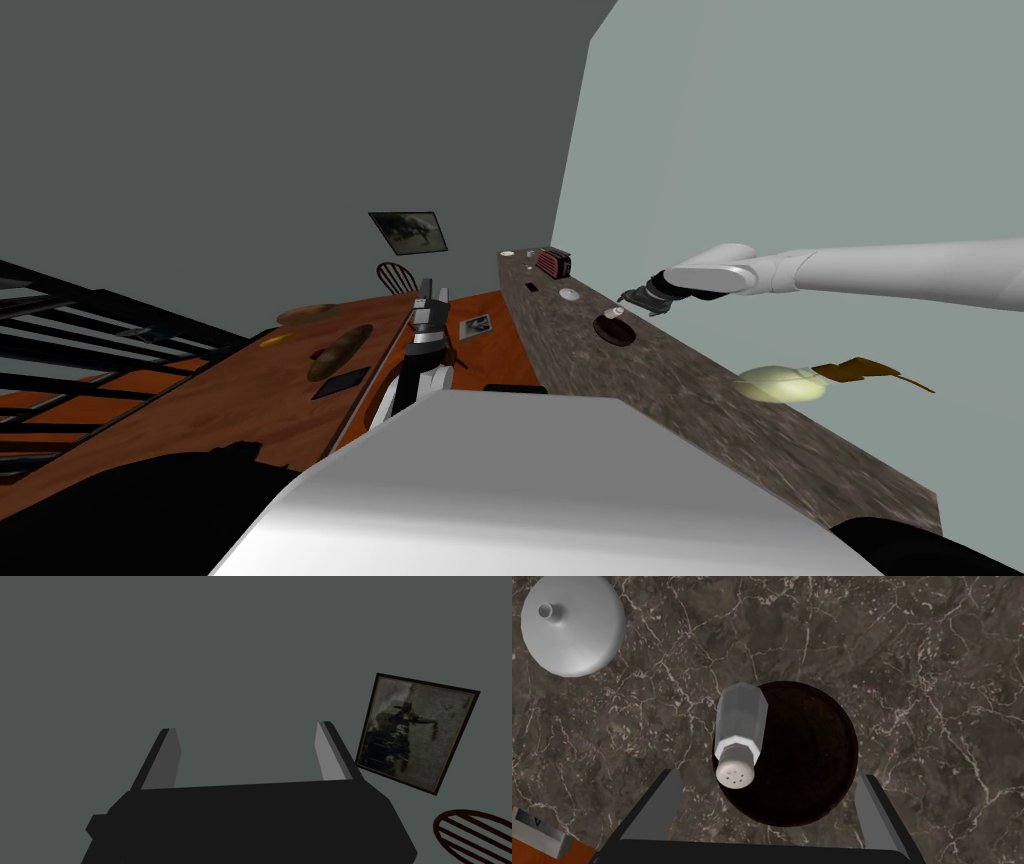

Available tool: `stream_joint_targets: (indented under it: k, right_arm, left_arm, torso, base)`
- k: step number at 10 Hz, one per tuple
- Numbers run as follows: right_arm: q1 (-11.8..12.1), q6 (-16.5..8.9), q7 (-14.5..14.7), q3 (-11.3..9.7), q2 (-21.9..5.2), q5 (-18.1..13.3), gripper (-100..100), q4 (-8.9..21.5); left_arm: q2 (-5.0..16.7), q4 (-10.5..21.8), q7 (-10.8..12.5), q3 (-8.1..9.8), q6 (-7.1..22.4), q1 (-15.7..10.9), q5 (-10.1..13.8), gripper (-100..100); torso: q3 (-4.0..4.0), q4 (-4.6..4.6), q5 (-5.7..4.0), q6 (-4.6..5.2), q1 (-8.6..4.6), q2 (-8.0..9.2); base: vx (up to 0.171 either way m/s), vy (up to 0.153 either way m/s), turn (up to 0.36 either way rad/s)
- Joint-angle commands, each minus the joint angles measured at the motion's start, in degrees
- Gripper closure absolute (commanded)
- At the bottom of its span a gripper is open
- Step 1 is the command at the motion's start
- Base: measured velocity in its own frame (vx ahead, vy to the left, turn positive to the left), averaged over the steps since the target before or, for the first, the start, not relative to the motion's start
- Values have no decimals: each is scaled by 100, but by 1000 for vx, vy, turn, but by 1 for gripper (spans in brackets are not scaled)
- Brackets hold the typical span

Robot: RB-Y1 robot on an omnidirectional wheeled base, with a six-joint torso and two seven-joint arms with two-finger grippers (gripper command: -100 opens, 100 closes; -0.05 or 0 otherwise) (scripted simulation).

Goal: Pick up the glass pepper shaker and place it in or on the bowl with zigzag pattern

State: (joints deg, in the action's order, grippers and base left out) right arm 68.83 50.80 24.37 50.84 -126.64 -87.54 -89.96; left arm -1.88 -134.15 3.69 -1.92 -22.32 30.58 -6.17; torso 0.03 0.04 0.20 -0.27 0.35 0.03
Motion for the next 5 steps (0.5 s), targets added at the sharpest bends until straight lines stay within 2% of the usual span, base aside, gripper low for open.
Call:
stream_joint_targets:
  k: [1,3,4,5]
  right_arm:
    - [-157,209,11,49,10,34,-100,-40]
    - [-291,386,63,99,9,107,-100,-23]
    - [-243,319,57,86,0,97,-100,-10]
    - [-250,339,63,89,0,101,0,-9]
  left_arm:
    - [0,0,0,0,0,0,0,0]
    - [0,0,0,0,0,0,0,0]
    - [0,0,0,0,0,0,0,0]
    - [0,0,0,0,0,0,0,0]
  torso:
    - [0,0,0,0,0,0]
    - [-1,-1,0,0,2,-1]
    - [0,0,0,0,0,1]
    - [-1,-1,-1,1,1,-1]
  base:
    - [-4,-5,15]
    - [-9,-9,29]
    - [-5,-5,16]
    - [0,0,0]
